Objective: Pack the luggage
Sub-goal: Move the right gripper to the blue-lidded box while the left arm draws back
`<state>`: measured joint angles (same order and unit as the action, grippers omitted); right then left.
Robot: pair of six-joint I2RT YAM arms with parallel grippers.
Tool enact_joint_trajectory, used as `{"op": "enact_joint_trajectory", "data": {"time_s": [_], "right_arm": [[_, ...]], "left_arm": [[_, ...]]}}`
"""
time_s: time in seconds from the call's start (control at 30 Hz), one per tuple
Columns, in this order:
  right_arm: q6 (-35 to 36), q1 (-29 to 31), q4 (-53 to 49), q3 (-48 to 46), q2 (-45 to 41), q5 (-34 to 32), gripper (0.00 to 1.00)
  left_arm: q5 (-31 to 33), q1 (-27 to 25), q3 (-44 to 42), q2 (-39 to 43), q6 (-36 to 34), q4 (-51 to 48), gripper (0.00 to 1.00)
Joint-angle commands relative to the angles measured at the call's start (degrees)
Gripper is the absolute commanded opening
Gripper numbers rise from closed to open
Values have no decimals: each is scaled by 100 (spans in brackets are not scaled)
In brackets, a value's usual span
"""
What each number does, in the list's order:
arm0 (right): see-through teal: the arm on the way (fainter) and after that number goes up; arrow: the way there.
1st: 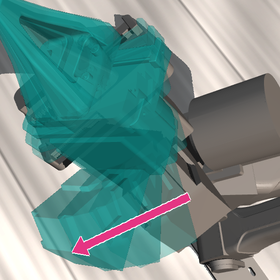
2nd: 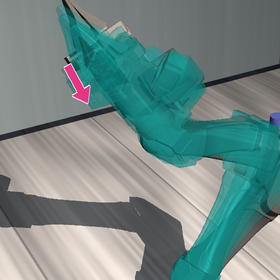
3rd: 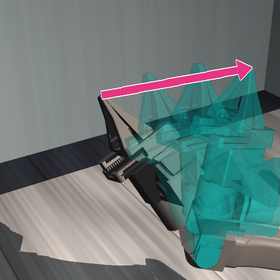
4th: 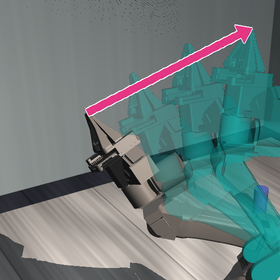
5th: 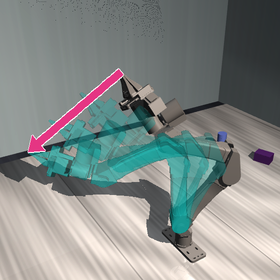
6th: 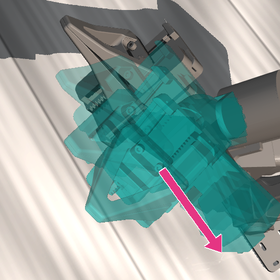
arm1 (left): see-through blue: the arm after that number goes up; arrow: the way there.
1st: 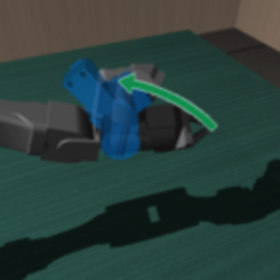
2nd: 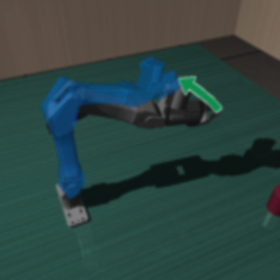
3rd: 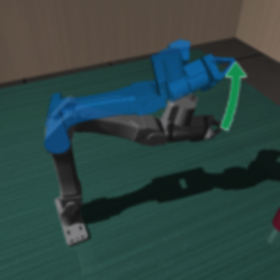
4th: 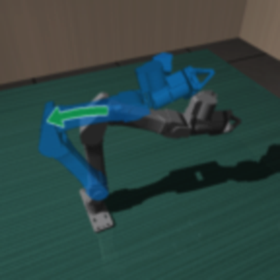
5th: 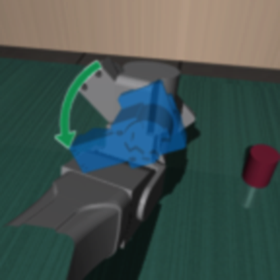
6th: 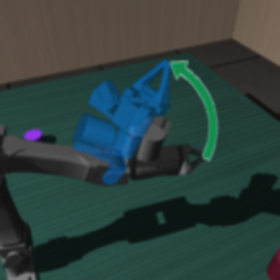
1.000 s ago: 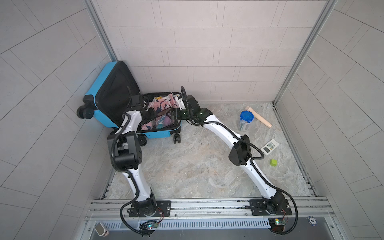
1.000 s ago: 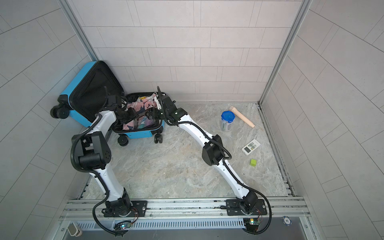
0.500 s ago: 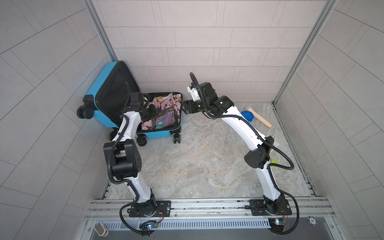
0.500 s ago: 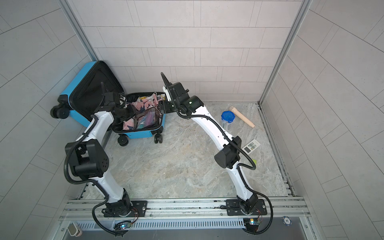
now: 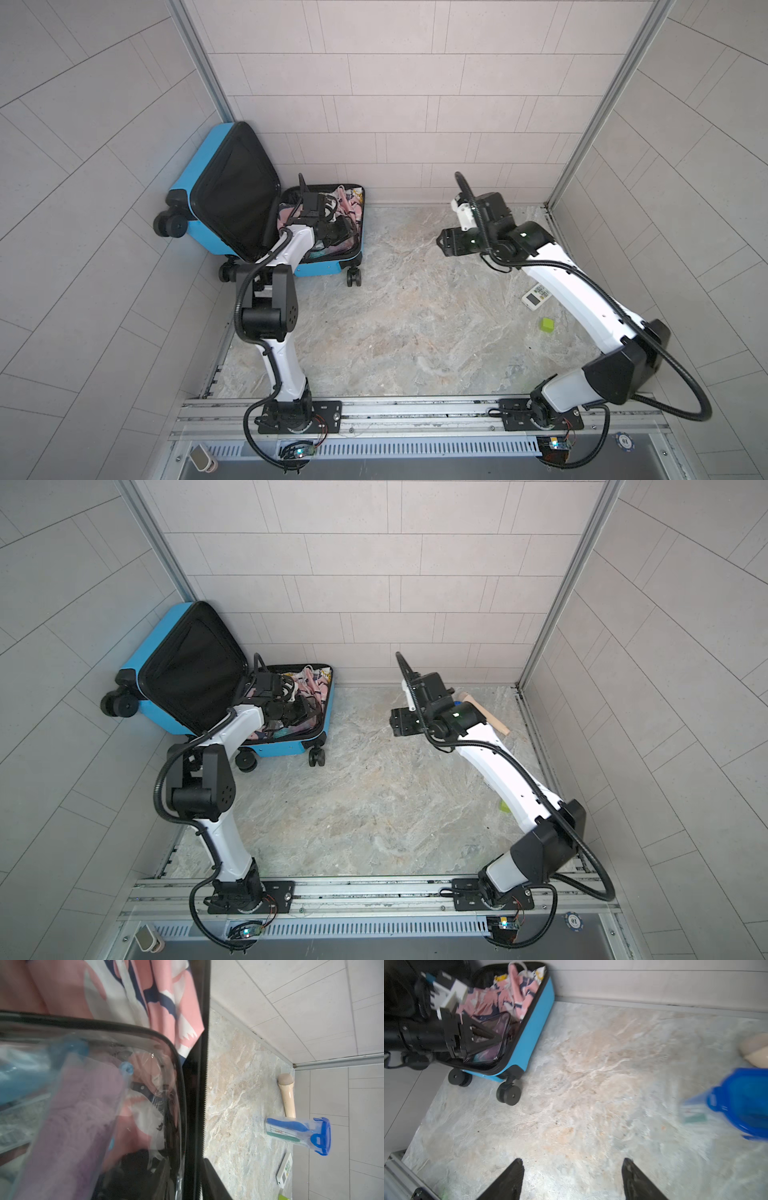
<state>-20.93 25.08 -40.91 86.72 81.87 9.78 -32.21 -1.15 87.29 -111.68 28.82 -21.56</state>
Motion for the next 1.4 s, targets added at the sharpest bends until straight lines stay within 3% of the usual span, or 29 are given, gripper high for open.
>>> {"op": "enact_joint_trajectory", "data": {"time_s": [0.0, 0.23, 0.4, 0.53, 0.57, 0.7, 0.73, 0.77, 0.97, 1.1, 1.23, 1.37], "right_arm": [[181, -268, 335, -504, -770, -236, 78], [473, -851, -6, -591, -1480, -579, 87], [473, -1097, -349, -445, -1247, -1073, 90], [345, -1308, -674, -192, -716, -1629, 92], [318, -1382, -649, -184, -609, -1693, 99], [199, -1657, -462, -110, -104, -1875, 100], [192, -1712, -393, -62, 53, -1879, 100], [202, -1739, -366, -7, 210, -1923, 99], [434, -1833, -555, 616, 1219, -1888, 100], [619, -1835, -946, 1245, 1849, -1717, 100], [955, -1842, -1310, 1852, 2438, -1652, 100], [1062, -1881, -1526, 2219, 2870, -1758, 100]], "left_arm": [[237, 16, 145, -451, 235, 220, 30], [215, 2, 324, -750, 440, 372, 28], [290, -5, 348, -204, 329, 253, 39], [467, -80, 352, 559, 66, 3, 53], [570, -134, 323, 802, -34, -78, 58], [1084, -450, 14, 1711, -387, -292, 72], [1172, -534, -150, 1939, -420, -289, 89], [1242, -628, -334, 2160, -423, -287, 100], [1833, -1573, -1827, 3464, -260, 55, 100], [2053, -2173, -3211, 4127, 398, 861, 100], [2104, -2458, -4244, 4499, 975, 1586, 100], [2089, -2479, -4428, 4532, 1081, 1396, 100]]}}
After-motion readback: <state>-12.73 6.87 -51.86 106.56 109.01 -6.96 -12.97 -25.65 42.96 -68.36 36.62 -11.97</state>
